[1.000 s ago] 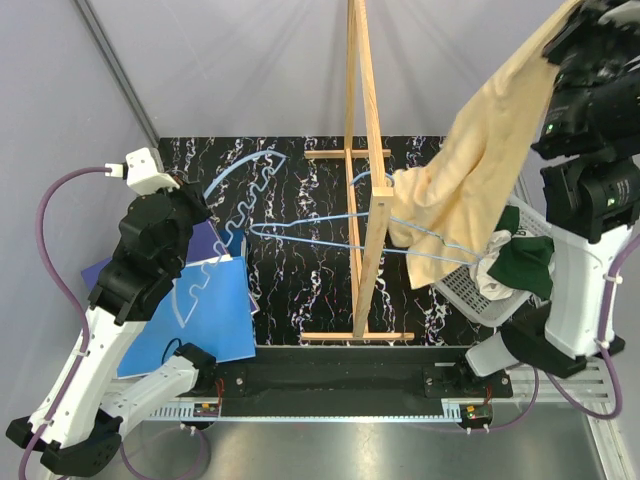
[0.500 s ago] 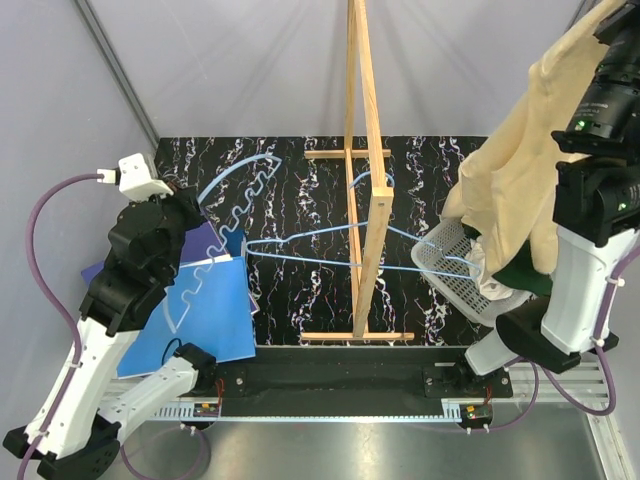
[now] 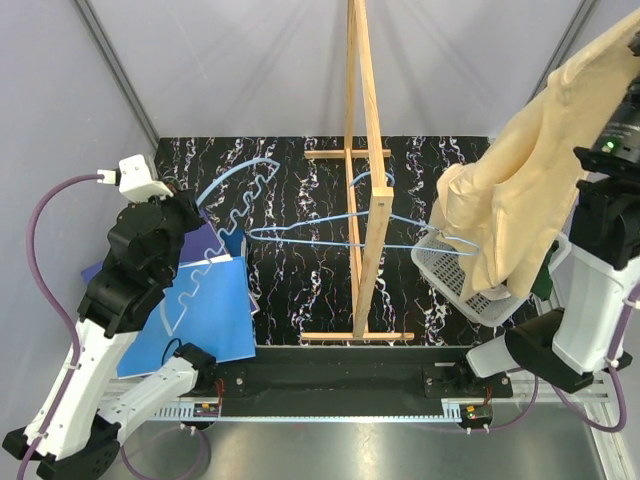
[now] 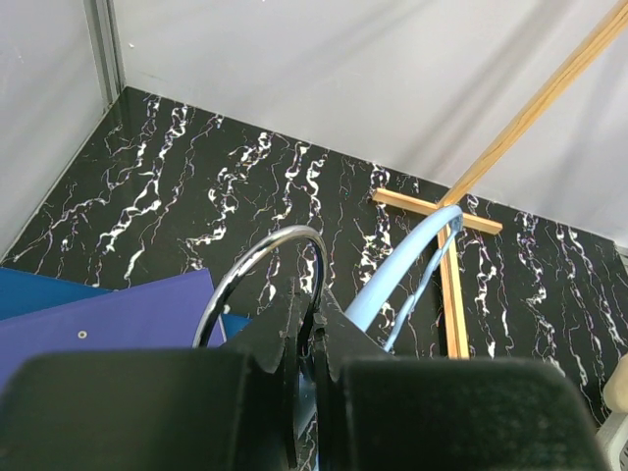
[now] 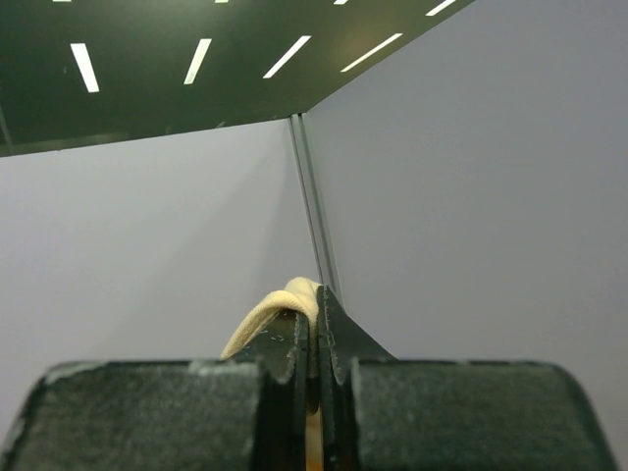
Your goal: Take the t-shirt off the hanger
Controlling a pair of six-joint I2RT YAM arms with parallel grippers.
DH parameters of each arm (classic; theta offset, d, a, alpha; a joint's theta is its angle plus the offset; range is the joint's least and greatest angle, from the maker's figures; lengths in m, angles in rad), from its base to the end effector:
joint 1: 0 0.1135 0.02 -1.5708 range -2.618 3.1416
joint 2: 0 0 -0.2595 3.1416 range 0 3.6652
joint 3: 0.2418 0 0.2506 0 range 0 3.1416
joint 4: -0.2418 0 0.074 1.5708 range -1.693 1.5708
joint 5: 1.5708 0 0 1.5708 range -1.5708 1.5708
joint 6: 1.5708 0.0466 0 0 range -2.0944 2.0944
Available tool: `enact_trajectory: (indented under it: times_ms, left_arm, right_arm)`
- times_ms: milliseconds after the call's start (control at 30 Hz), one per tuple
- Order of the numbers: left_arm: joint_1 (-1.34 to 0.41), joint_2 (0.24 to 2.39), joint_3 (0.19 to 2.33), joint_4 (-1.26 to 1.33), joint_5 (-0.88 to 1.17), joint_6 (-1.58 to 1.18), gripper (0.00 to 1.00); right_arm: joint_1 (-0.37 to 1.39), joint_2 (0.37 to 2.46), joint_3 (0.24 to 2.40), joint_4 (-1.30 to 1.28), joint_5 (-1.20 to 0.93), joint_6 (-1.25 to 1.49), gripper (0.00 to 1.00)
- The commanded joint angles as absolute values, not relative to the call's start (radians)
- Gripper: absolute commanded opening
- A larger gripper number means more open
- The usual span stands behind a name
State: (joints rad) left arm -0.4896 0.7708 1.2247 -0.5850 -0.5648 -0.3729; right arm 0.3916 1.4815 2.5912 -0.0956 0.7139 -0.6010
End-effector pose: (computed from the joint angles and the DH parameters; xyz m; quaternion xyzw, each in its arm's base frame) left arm 0.1340 -0.0432 0.4401 -0.1413 0.7316 -0.0743 0.6628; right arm 0.1125 0.0134 0.7093 0.1728 0.3864 -0.1896 0.8859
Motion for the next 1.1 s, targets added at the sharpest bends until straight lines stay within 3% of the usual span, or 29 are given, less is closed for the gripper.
enact_trajectory:
  times_ms: [0,300,533,833,1067]
  left_arm:
    - [-0.488,0.755,1.270,-0.535,-0.583,-0.365,0.00]
    - [-0.488,0.765,1.275,-0.543,-0.564,-0.377,0.00]
    - [-0.488,0.758,1.273,-0.555,-0.577,-0.379,0.00]
    - [-0.488,0.735,1.275,-0.580,-0.589,-0.382,0.00]
    - [-0.488,0.723,1.287,-0.604,-0.611,-0.370,0.00]
  right_arm:
    - [0.387,1.373,2.551,0.049,0.689,-0.644,0.00]
    - [0.385,1.367,2.553,0.075,0.698,-0.707,0.00]
    - [0.385,1.336,2.426,0.120,0.687,-0.692,0.00]
    - [0.380,1.463,2.414,0.138,0.689,-0.700,0.00]
    - [0.233,1.509,2.350,0.117,0.646,-0.556,0.00]
